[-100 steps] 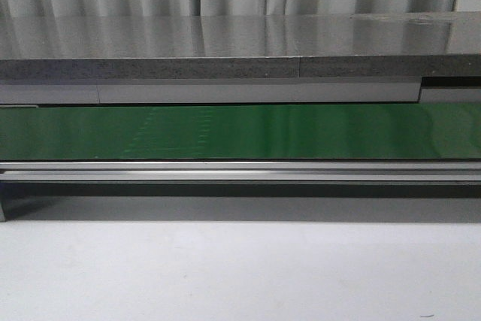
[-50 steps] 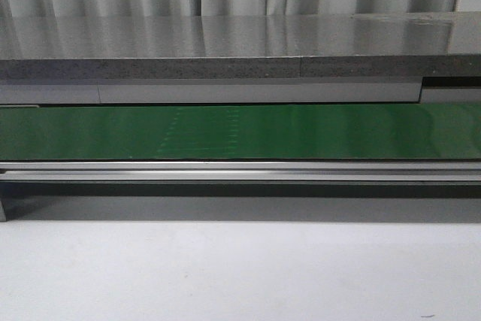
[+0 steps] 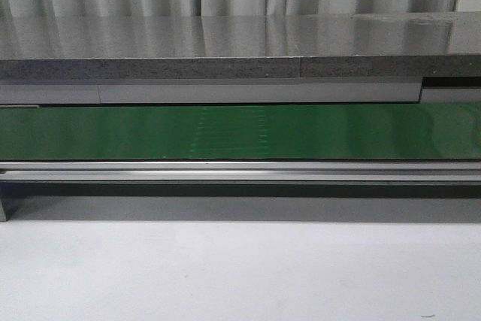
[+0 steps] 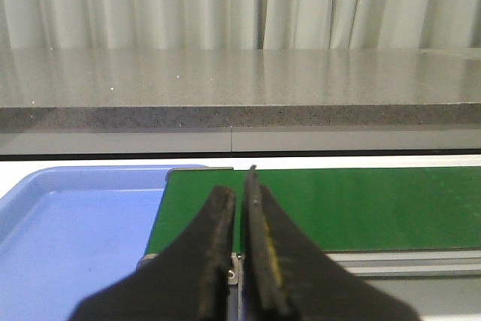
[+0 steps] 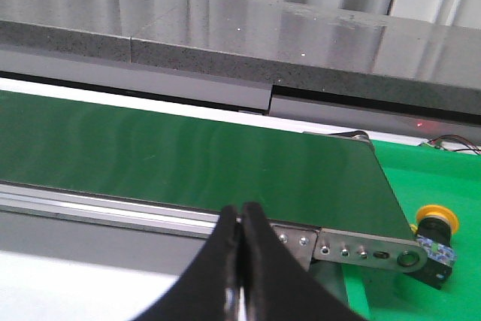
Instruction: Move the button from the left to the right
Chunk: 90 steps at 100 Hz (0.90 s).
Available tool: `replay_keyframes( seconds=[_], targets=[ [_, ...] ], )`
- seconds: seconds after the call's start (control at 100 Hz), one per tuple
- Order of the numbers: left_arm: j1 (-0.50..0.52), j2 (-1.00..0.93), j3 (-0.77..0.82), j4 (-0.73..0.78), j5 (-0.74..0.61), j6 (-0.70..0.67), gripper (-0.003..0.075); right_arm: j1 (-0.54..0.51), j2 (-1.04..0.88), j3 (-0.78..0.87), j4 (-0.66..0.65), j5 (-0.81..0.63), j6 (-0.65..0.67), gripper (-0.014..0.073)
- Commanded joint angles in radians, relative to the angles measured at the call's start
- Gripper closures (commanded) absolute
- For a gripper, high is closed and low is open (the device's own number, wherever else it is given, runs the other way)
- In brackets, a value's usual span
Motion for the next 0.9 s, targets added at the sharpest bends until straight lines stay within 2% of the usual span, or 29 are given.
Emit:
replay_keyframes(
  seconds=[0.0,0.89],
  targets=[
    [0.001,-0.038,0.027,0.015,-0.065,-0.034,0.0715,-0.003,-0.018,0.000,-0.011,-0.083,0.000,0.0662],
    [0.001,-0.036,0.041,0.015,-0.052,-0.034,0.0715,-0.003,-0.018,0.000,-0.011,-0.083,0.000,0.0662]
  ],
)
